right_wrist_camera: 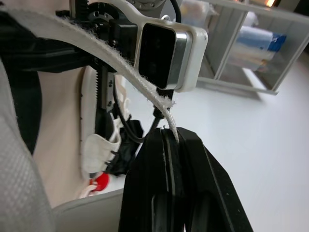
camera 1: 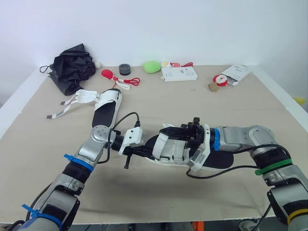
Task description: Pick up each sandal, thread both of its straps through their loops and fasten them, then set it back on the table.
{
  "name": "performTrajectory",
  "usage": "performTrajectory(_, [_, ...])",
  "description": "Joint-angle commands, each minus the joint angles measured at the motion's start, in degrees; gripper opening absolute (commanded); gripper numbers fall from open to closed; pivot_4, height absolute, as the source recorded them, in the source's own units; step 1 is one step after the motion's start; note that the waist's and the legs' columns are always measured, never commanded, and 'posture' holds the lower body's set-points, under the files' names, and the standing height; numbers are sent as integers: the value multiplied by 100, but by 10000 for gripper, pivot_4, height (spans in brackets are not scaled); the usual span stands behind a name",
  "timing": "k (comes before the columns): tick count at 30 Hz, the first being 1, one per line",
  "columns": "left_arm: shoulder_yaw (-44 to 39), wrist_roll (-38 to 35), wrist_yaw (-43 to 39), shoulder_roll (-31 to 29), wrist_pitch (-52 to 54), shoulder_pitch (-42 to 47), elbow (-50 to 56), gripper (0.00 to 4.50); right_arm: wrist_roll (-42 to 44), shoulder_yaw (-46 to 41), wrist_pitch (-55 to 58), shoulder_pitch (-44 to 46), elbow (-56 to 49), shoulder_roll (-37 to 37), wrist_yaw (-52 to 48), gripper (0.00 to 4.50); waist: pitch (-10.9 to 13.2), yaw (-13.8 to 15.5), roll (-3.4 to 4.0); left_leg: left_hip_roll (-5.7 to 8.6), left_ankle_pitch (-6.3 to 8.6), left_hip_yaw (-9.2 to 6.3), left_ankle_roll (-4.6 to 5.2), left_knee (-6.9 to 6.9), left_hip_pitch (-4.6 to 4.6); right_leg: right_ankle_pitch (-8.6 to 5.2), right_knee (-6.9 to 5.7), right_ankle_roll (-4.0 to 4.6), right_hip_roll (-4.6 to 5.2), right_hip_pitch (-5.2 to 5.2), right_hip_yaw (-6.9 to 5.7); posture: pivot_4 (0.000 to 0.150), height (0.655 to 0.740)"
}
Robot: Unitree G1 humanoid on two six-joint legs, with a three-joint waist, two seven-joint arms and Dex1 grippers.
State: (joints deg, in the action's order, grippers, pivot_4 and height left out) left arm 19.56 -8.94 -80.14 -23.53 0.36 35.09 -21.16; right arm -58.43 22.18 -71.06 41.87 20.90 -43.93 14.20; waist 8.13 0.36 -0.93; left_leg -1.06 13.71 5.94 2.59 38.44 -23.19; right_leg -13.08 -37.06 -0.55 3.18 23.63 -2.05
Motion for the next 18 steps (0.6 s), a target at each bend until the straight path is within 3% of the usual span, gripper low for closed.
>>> performTrajectory(1, [472,429,-93,-37,104,-279,-267,0,902,112,-14,162,43,-98,-751,20558,0,-2,-1,0,2,-2,3,-1,5,-2,0,2,0,-6,-2,1500,7400])
performTrajectory(5, [469,424,-97,-28,79,-266,-289,0,1454,177,-17,214,-8,-177,-1361,38793,0,-1,-1,0,3,-3,3,-1,10,-4,0,2,2,-9,-3,1500,7400])
performTrajectory(12, [496,449,-112,17,-5,-224,-401,0,3236,45,508,337,-650,-926,-2806,38793,1,8,0,0,5,-4,5,-1,11,-4,1,2,21,-11,-4,1500,7400])
performTrajectory(14, [499,449,-124,14,-20,-229,-408,0,4298,39,1249,184,-1074,-1228,-3502,38793,1,11,0,-1,6,-5,4,-1,12,-3,2,4,24,-13,-4,1500,7400])
performTrajectory(18, [495,444,-130,12,-62,-215,-451,0,6757,-307,3758,-466,-2479,-1641,-4647,38793,-1,25,-5,-4,8,-16,1,-1,16,9,4,32,29,-21,-14,1500,7400])
